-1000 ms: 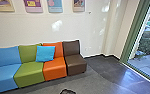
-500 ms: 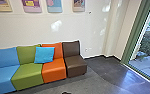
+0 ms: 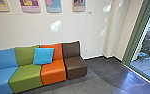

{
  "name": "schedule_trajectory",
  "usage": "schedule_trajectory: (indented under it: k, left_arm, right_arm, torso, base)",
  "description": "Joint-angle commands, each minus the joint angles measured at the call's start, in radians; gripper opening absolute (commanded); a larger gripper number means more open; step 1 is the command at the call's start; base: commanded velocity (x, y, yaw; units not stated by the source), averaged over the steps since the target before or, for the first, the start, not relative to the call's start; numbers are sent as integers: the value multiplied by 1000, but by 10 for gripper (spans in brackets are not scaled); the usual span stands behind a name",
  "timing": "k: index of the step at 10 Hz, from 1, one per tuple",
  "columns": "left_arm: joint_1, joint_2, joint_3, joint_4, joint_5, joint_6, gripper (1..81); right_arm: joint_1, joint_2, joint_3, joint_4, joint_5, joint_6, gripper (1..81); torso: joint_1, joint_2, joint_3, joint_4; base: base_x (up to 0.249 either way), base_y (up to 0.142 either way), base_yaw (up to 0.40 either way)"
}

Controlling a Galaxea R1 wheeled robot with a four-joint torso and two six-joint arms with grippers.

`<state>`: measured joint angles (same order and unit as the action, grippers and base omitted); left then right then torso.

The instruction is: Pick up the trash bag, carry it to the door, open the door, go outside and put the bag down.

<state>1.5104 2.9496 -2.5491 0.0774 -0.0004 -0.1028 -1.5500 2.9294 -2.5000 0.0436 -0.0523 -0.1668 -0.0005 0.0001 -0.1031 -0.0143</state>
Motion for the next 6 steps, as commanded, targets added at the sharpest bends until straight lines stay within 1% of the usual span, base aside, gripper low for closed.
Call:
schedule_trajectory:
  k: [1,6]
  left_arm:
    - [-37,-7,4,-8,57,2,811]
    - [-38,-9,4,-10,57,3,811]
  right_arm:
    - [32,0,7,4,-67,3,811]
    - [32,3,7,-5,-67,1,811]
  torso:
    - [1,0,0,0]
    - [1,0,0,0]
  base:
    - [125,0,0]
    - [124,0,0]
